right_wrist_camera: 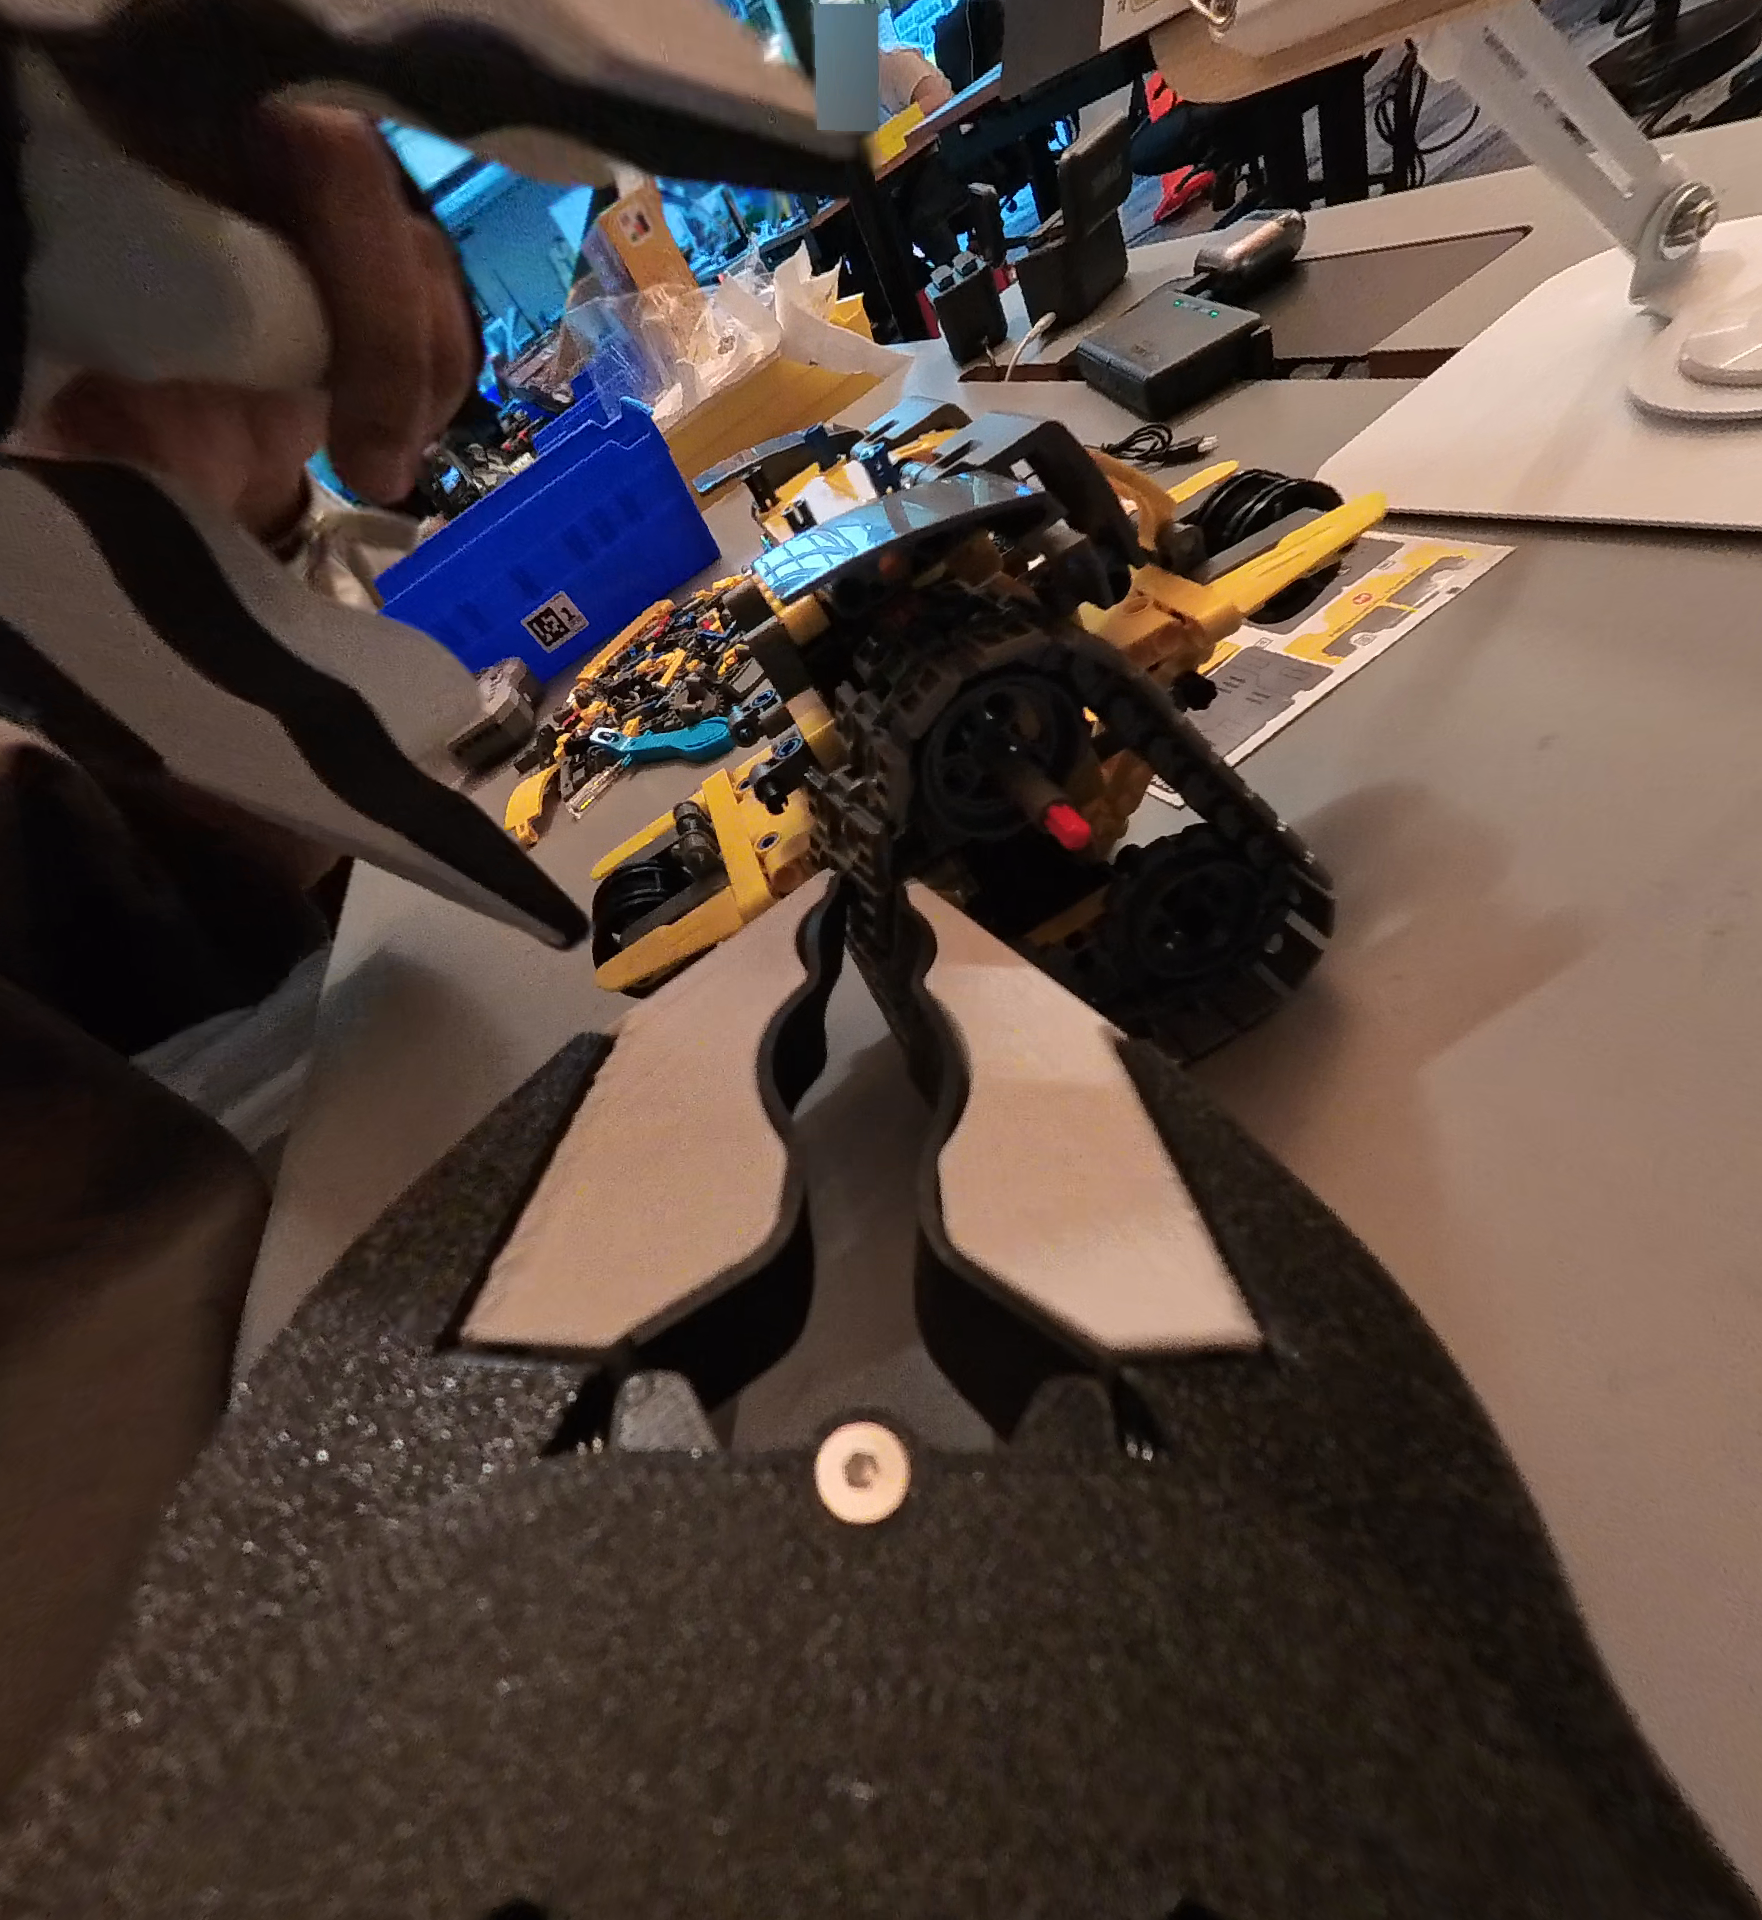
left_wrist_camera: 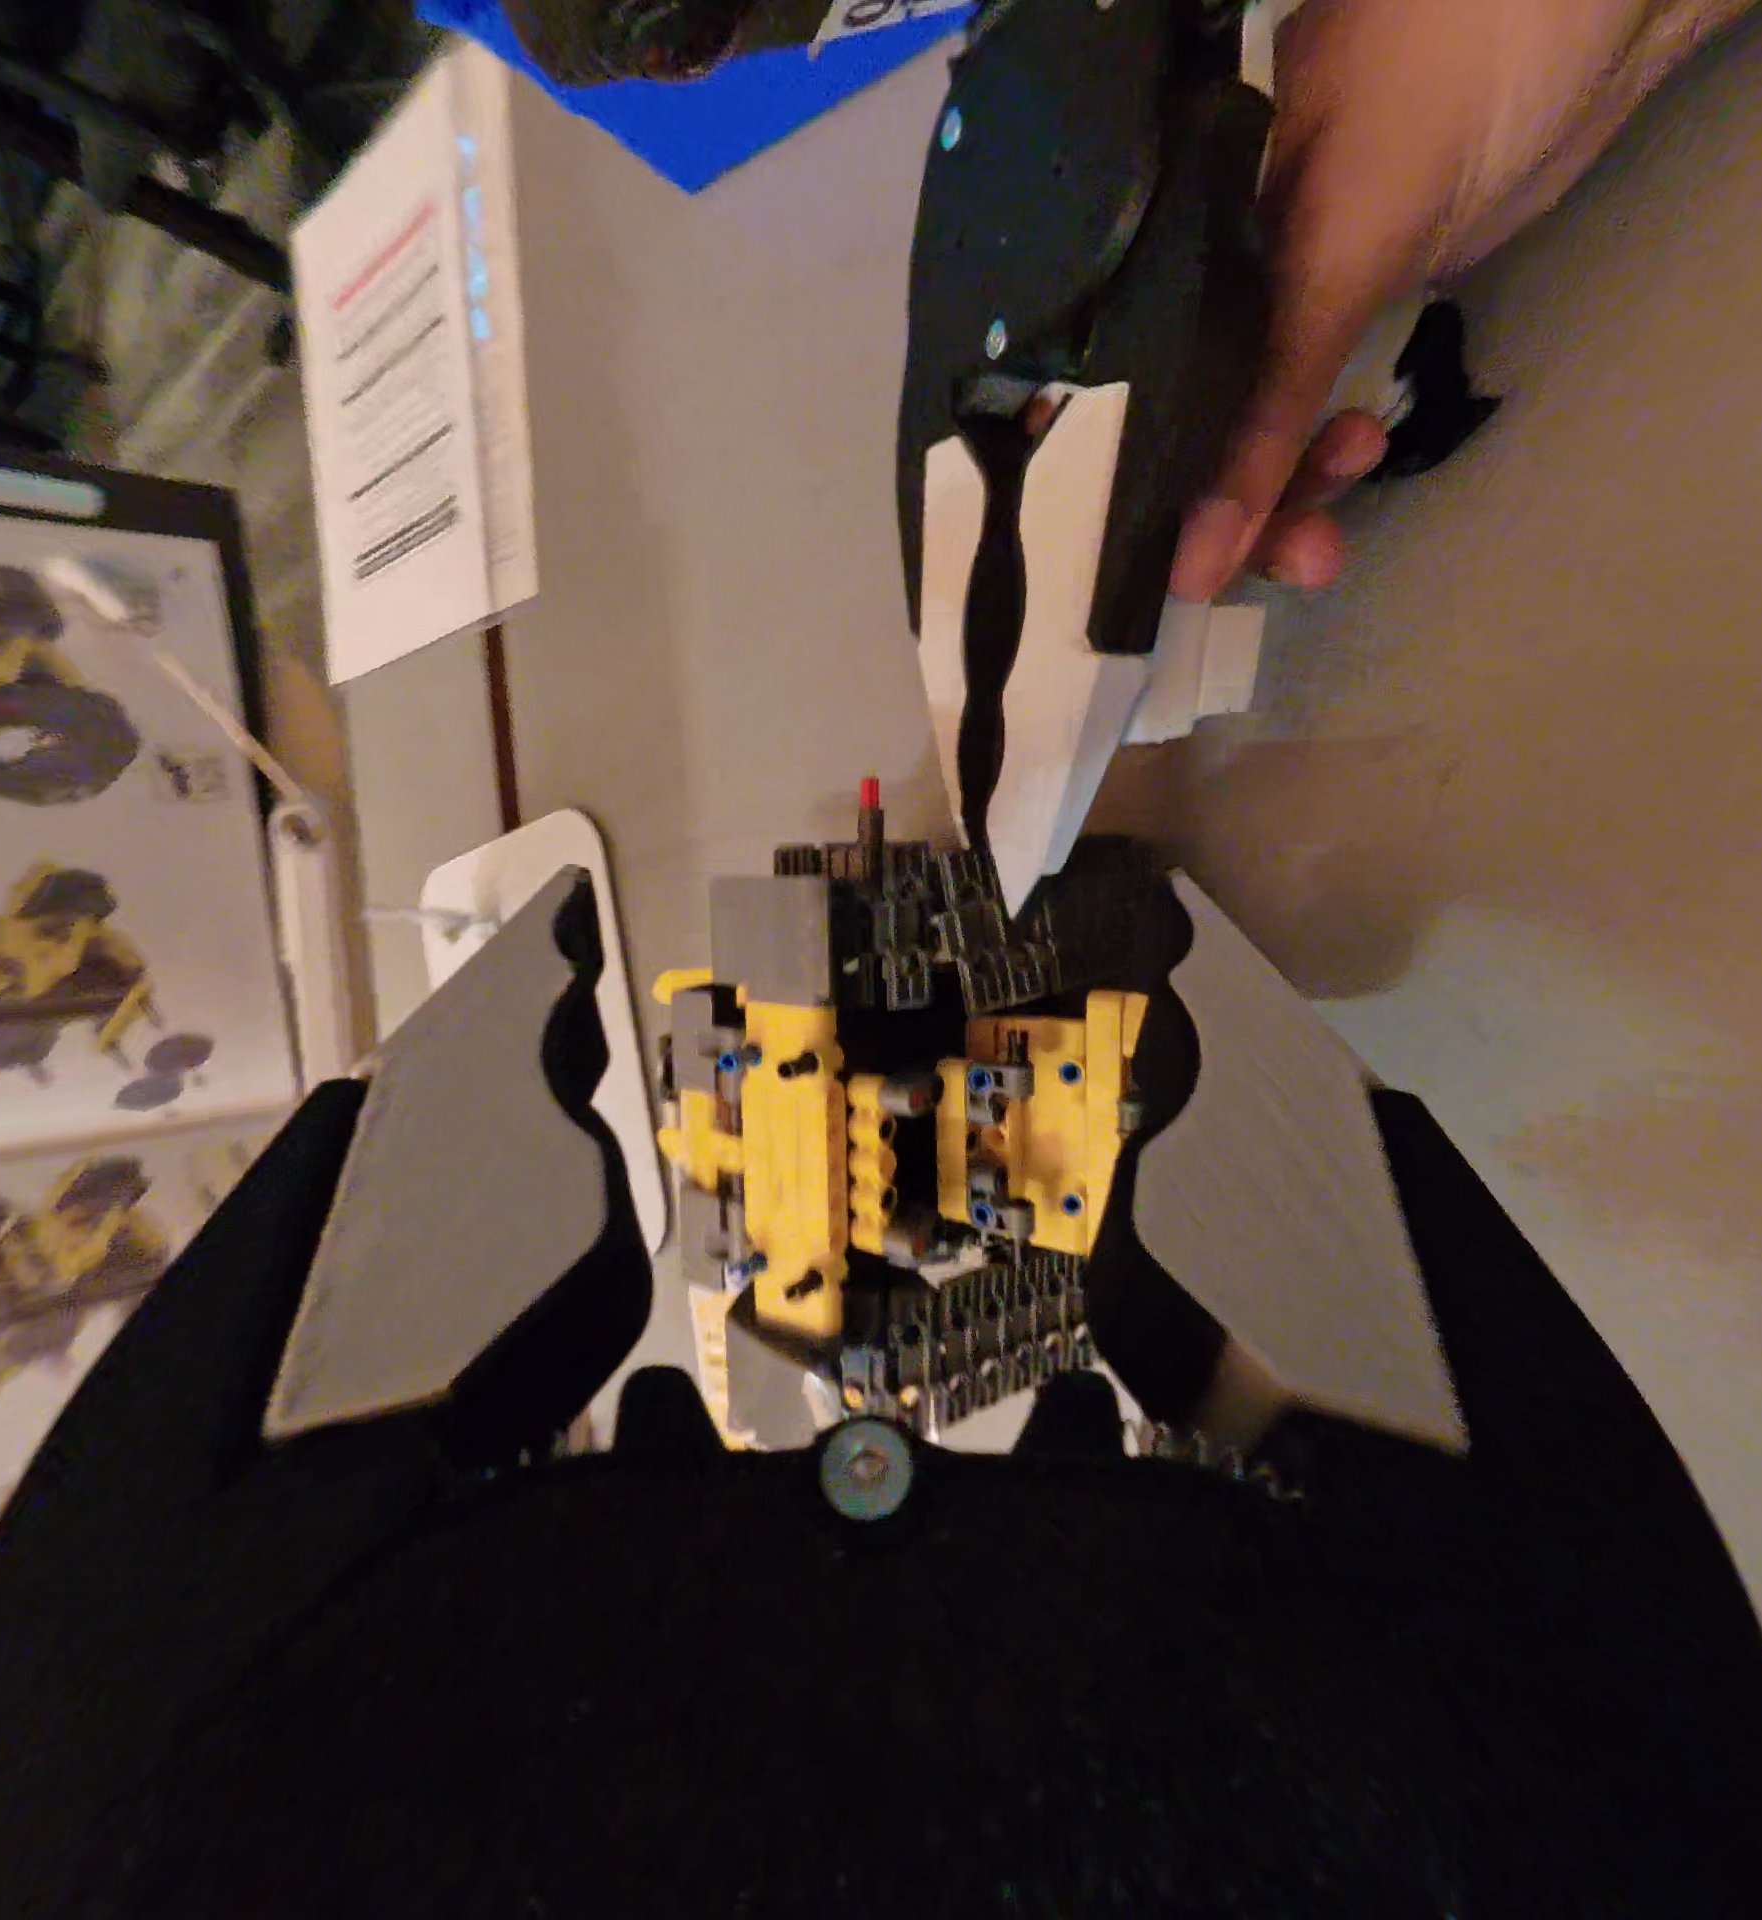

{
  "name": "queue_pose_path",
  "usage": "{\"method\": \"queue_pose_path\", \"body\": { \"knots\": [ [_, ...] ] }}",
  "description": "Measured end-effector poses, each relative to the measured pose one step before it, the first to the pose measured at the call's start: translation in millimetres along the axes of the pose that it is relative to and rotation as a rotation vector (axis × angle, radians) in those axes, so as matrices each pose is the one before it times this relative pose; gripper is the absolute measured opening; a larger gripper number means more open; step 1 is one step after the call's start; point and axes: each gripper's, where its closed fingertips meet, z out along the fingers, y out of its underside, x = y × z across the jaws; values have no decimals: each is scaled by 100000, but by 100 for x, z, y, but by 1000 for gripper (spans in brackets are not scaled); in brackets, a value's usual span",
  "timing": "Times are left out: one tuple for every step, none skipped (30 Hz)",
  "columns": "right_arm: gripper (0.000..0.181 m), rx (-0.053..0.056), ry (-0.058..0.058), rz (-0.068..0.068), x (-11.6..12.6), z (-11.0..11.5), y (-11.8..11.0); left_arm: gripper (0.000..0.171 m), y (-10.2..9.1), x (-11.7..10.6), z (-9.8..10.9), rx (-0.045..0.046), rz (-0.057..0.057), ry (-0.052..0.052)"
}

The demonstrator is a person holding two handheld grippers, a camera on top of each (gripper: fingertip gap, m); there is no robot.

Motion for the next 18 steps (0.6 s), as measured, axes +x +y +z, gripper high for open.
{"method": "queue_pose_path", "body": {
  "knots": [
    [7, 185, -172, -211, -27, -31, -6, 105, 123, 114, 737, -1386, 1042, 5465],
    [7, 217, -191, -99, -25, -29, -6, 109, 368, -34, 717, -3010, 1301, 3973],
    [7, 296, -173, -91, -7, -39, -21, 114, 437, -91, 605, -3454, 1405, 3179],
    [7, 383, -201, -27, -22, -45, -39, 117, 396, -84, 469, -2929, 1450, 2725],
    [7, 414, -169, 62, -15, -45, -48, 116, 318, -77, 349, -2158, 1385, 2382],
    [7, 414, -129, 120, 10, -47, -71, 113, 257, 22, 246, -1455, 1177, 2643],
    [7, 453, -83, 45, 15, -56, -83, 109, 207, 215, 197, -878, 702, 3618],
    [7, 447, -128, -2, 3, -53, -79, 105, 206, 282, 194, -859, 24, 3727],
    [7, 458, -82, 58, 19, -53, -76, 103, 181, 107, 209, -837, -874, 2319],
    [7, 409, 3, 159, 28, -55, -61, 104, 153, -66, 224, -800, -887, 645],
    [7, 329, 13, 245, 27, -42, -55, 104, 32, -147, 98, -59, -200, -681],
    [7, 68, 169, 209, 44, -24, -11, 99, -47, -131, -12, 407, 84, -994],
    [7, -222, 236, 33, 44, 13, 64, 94, -119, -65, -86, 713, -124, -716],
    [7, -638, 212, -3, 33, 74, 133, 88, -168, 31, -108, 841, -387, -282],
    [7, -866, 308, -121, 7, 97, 158, 82, -143, 78, -141, 796, -219, -130],
    [7, -686, 159, -530, -42, 96, 118, 79, -116, 99, -142, 682, -240, -230],
    [7, -411, -201, -936, -149, 70, 51, 76, -54, 74, -42, 226, -443, -524],
    [7, -198, 178, -1075, -138, 80, 35, 75, 12, 52, 23, -37, -133, -1060]
  ]
}}
